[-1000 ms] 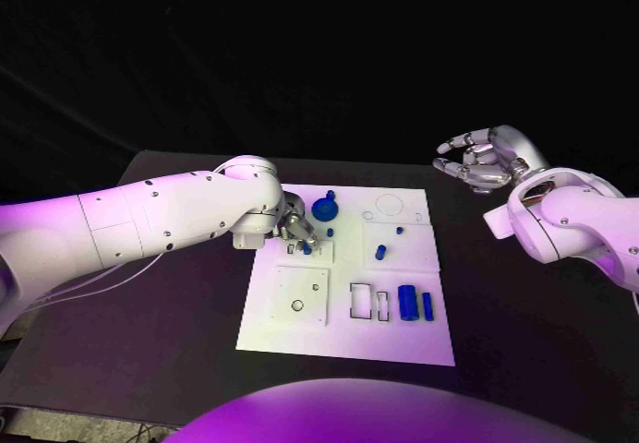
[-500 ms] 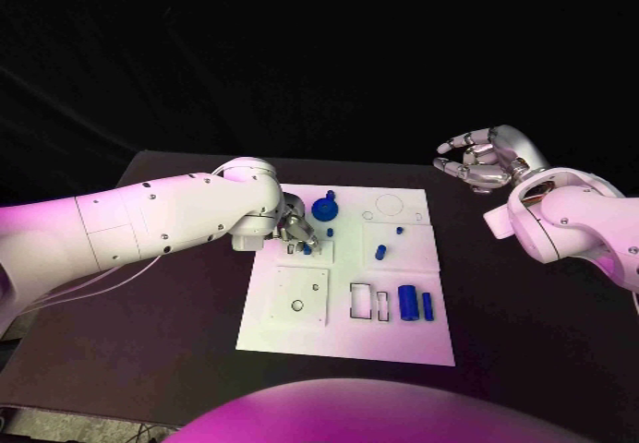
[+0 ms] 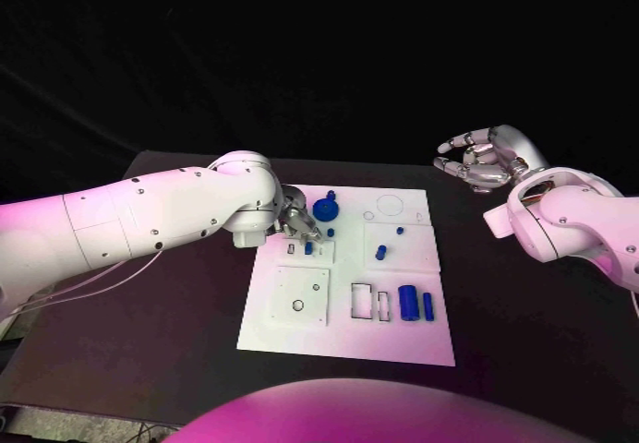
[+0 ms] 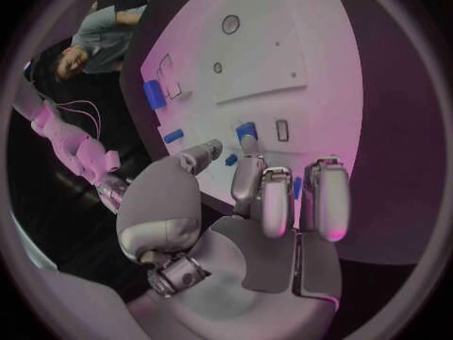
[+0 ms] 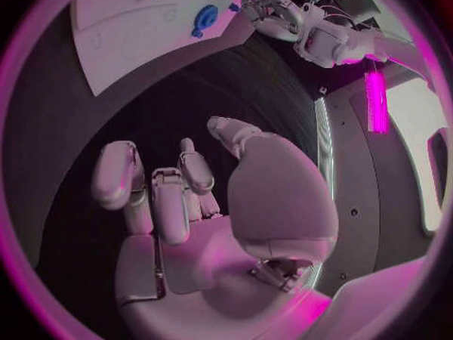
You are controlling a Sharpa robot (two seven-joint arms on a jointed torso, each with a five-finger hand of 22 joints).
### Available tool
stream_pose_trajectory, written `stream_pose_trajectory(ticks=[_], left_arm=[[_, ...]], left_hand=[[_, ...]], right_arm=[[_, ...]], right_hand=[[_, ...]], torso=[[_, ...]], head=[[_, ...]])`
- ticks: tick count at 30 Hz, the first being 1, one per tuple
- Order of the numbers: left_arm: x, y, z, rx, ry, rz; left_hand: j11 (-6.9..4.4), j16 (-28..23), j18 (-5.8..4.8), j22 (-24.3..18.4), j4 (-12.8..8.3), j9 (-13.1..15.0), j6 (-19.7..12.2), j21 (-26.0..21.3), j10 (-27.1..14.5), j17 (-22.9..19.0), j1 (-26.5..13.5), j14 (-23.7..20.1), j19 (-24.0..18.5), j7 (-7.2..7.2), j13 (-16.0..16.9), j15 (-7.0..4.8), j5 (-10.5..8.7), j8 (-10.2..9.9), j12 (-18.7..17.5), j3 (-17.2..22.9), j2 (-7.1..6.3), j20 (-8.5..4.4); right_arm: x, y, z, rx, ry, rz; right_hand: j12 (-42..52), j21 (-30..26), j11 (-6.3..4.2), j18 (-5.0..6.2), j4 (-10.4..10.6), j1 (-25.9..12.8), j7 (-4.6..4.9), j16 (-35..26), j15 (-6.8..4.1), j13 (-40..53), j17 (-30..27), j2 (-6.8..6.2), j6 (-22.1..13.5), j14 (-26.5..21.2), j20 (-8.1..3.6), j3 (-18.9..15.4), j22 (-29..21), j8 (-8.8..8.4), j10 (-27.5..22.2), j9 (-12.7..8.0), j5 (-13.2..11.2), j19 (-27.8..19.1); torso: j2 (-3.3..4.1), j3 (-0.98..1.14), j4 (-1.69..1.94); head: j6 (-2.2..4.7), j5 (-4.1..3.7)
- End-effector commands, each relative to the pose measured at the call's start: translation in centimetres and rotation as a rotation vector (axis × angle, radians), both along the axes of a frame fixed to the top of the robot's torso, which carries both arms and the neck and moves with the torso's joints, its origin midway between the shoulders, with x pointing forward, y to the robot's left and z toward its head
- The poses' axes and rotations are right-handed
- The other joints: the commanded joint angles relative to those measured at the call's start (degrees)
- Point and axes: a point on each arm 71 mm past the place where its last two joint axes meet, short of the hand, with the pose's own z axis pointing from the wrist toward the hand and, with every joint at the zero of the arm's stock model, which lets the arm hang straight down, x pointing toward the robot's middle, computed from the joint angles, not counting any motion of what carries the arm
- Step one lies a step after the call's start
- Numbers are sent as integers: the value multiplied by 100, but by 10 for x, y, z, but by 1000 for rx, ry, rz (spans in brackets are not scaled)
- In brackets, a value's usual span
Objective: Assemble the parts on the task board
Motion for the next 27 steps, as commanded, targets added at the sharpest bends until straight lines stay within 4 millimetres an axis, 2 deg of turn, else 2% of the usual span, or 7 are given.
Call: stream_pose_trajectory(ticks=[1,8,13,19,22,25,27], left_arm=[[1,-3,8,-78,-14,37],[7,5,27,-89,-53,56],[14,17,30,-73,-80,79],[29,36,30,-33,-139,117],[35,43,30,-20,-155,133],[39,47,29,-7,-164,142],[42,50,28,4,-167,146]], left_hand=[[8,21,15,1102,61,-121,-24,-44,-45,1509,84,596,187,13,-42,43,-19,-98,-56,-77,-9,38],[82,6,22,1092,245,-597,-116,-90,-131,1493,314,592,178,105,-210,106,71,-499,-236,-294,-24,97],[168,-40,48,1044,368,-1079,-234,-209,-452,1441,661,578,123,210,-788,182,-8,-918,-920,-463,-37,167],[185,-59,55,1035,449,-1216,-198,-243,-494,1421,816,572,112,226,-927,198,-54,-978,-1048,-590,-64,187],[189,-59,56,1039,632,-1326,-166,-257,-483,1420,938,572,114,229,-988,200,194,-1000,-1064,-846,-98,194],[189,-54,54,1050,845,-1402,-161,-262,-469,1426,1050,574,120,230,-1018,197,831,-1009,-1050,-1174,-160,190],[189,-53,54,1053,869,-1412,-161,-261,-466,1427,1065,574,122,229,-1021,199,833,-1009,-1046,-1229,-157,188]], right_arm=[[1,1,0,-1,-3,7],[2,-1,-1,-3,-2,0],[2,-1,-2,-3,-2,0],[2,-1,-2,-3,-1,-1],[2,-1,-2,-3,-1,0],[2,-1,-2,-3,-1,0],[2,0,-2,-2,-1,1]], right_hand=[[5,-27,7,101,5,-63,10,-38,33,-5,521,-14,-43,309,15,32,302,19,-50,7,-6,-39],[5,-27,7,101,5,-63,10,-38,33,-5,521,-14,-43,309,15,32,302,19,-50,7,-6,-39],[5,-27,7,101,5,-63,10,-38,33,-5,521,-14,-43,309,15,32,302,19,-50,7,-6,-39],[5,-27,7,101,5,-63,10,-38,33,-5,521,-14,-43,309,15,32,302,19,-50,7,-6,-39],[5,-27,7,101,5,-63,10,-38,33,-5,521,-14,-43,309,15,32,302,19,-50,7,-6,-39],[5,-27,7,101,5,-63,10,-38,33,-5,521,-14,-43,309,15,32,302,19,-50,7,-6,-39],[5,-27,7,101,5,-63,10,-38,33,-5,521,-14,-43,309,15,32,302,19,-50,7,-6,-39]], torso=[[-2,-1,-11],[3,3,4],[13,-2,0],[19,-6,1],[26,-8,-2],[32,-16,0],[29,-13,-3]], head=[[10,8],[61,10],[115,24],[175,27],[188,28],[197,29],[194,34]])
